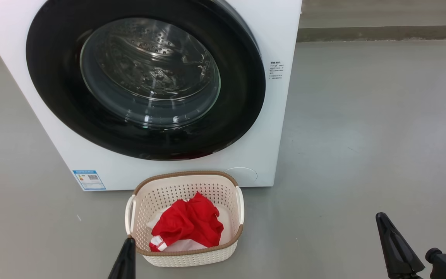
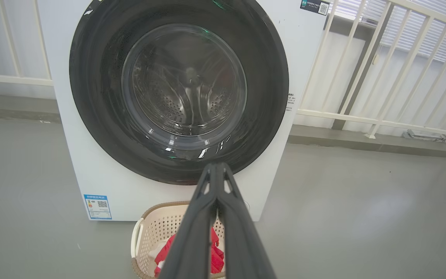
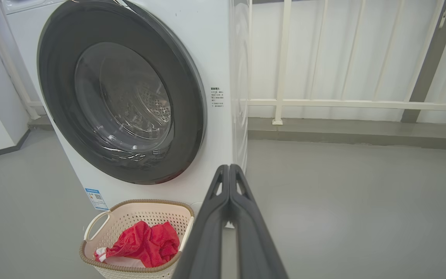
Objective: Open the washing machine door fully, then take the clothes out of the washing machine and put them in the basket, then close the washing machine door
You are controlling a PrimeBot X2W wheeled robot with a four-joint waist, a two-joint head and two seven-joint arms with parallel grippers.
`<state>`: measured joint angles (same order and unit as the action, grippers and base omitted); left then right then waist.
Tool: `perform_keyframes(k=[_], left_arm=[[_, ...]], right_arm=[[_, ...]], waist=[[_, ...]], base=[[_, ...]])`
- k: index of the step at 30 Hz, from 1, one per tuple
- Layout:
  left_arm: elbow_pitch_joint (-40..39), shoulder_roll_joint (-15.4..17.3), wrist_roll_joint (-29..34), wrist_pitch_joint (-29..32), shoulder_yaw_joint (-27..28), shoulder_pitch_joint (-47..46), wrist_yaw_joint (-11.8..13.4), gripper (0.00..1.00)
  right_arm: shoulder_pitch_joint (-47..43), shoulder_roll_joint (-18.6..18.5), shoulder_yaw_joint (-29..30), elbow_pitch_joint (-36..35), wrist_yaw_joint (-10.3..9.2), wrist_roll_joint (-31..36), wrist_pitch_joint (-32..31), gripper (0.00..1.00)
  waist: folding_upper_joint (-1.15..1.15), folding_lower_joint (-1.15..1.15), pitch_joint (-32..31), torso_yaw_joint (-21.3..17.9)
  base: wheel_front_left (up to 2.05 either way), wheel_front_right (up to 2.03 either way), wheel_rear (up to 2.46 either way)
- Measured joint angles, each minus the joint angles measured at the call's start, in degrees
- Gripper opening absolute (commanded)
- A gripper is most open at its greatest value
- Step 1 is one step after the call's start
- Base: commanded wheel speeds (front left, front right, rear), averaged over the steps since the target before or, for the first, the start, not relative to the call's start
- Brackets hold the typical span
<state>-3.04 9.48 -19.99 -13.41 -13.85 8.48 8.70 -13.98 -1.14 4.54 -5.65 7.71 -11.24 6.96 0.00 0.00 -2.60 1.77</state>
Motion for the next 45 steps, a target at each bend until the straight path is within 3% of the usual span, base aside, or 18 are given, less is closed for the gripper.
perform_keyframes(k=[45], left_arm=[[6.5,-1.3,-28.1,5.8,4.6,-3.2,-5.3,0.0]], right_arm=[[5.1,-2.0,-1.6,7.5,0.0,-32.1,-2.5,0.0]], waist=[[0.0,0.0,1.0,-0.7]], base=[[0.0,0.0,0.0]])
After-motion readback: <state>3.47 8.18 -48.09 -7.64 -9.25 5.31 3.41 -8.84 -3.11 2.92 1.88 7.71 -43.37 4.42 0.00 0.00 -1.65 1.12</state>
